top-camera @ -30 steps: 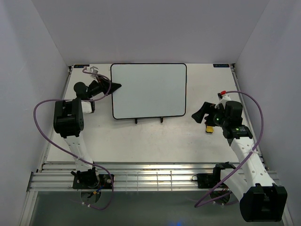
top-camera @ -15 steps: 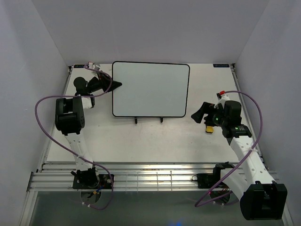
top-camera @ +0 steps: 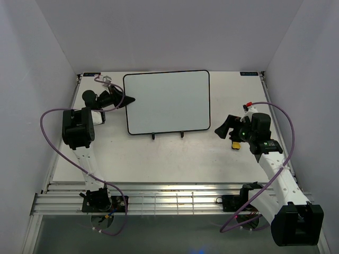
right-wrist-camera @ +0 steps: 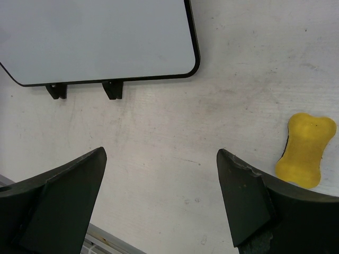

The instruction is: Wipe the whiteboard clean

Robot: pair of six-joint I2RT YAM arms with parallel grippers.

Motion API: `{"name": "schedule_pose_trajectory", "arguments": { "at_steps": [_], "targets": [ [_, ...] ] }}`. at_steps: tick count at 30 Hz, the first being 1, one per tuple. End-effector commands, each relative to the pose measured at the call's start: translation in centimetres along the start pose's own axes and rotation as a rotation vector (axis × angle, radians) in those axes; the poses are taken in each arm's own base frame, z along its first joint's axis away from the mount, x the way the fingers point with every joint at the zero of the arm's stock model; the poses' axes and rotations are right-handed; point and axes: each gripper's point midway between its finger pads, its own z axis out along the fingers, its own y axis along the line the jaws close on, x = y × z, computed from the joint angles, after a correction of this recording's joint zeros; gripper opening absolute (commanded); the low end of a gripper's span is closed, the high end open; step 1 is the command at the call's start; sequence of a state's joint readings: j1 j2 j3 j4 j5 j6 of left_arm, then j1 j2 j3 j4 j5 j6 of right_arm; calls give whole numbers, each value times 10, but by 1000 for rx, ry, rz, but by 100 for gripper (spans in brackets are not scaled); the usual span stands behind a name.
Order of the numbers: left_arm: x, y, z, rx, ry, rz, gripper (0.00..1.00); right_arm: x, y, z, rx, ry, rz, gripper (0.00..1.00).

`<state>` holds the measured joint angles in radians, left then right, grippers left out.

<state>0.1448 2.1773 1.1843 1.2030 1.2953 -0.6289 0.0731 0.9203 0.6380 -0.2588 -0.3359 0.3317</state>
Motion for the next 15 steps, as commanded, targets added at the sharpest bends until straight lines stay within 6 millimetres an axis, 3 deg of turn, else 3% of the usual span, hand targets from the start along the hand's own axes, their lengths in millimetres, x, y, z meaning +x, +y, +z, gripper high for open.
{"name": "schedule_pose_trajectory", "arguments": {
  "at_steps": [1, 7, 13, 15],
  "targets": [
    [-47, 4, -30, -2, -92, 834, 0, -5, 2, 1, -7, -26, -29, 90],
    [-40, 4, -45, -43, -85, 821, 0, -6, 4, 0, -13, -30, -31, 90],
    [-42, 2, -45, -44, -88, 803, 0, -3, 5, 1, -22, -28, -33, 90],
    [-46, 1, -44, -54, -99, 794, 8, -3, 5, 1, -25, -27, -33, 90]
  ]
}}
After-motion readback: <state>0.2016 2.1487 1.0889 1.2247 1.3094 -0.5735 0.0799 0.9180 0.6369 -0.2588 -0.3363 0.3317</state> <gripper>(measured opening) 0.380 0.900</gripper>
